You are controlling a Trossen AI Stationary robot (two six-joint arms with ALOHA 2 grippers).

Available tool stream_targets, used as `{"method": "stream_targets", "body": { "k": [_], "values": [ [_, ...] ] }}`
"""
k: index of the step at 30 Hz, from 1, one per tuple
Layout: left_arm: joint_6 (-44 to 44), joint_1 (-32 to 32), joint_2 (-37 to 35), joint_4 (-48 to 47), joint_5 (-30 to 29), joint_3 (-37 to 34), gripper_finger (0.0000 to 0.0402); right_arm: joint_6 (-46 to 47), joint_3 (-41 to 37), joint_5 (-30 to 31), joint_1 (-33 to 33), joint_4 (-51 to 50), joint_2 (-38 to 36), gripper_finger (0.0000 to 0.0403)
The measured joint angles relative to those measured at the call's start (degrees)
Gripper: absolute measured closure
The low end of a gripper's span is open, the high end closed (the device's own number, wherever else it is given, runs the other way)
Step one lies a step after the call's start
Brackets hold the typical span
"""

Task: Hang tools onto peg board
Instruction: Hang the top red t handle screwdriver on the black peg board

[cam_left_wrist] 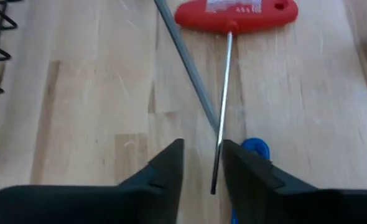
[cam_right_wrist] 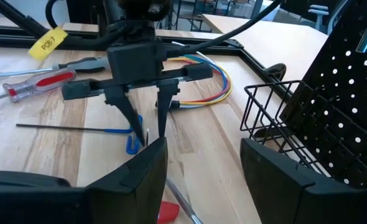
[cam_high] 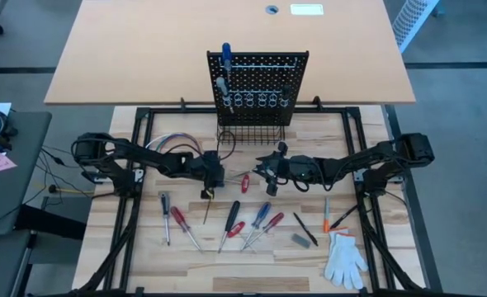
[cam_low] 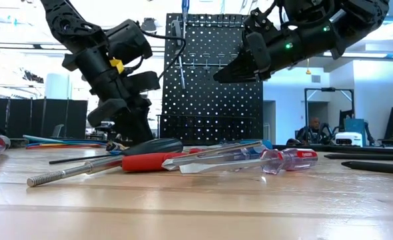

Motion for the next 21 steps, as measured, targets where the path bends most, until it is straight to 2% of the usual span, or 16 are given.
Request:
{"method": "stream_targets", "body": {
  "k": [5, 7, 15, 21],
  "values": [
    [0.56, -0.01, 0.0, -0.21, 0.07, 0.0, 0.0381, 0.02, 0.0, 0.0, 0.0, -0.02, 0.0, 0.0195],
    [0.7, -0.01, 0.0, -0.36, 0.32, 0.0, 0.0395, 0.02, 0.0, 0.0, -0.02, -0.03, 0.0, 0.0195],
    [1.23, 0.06, -2.12, -2.79, -0.04, -0.02, 0.0397, 0.02, 0.0, 0.0, 0.0, -0.09, 0.0, 0.0195],
    [1.86, 0.06, -8.84, -7.82, 1.64, -0.01, 0.0399, 0.02, 0.0, 0.0, -0.02, -0.4, 0.0, 0.0195]
  ]
}}
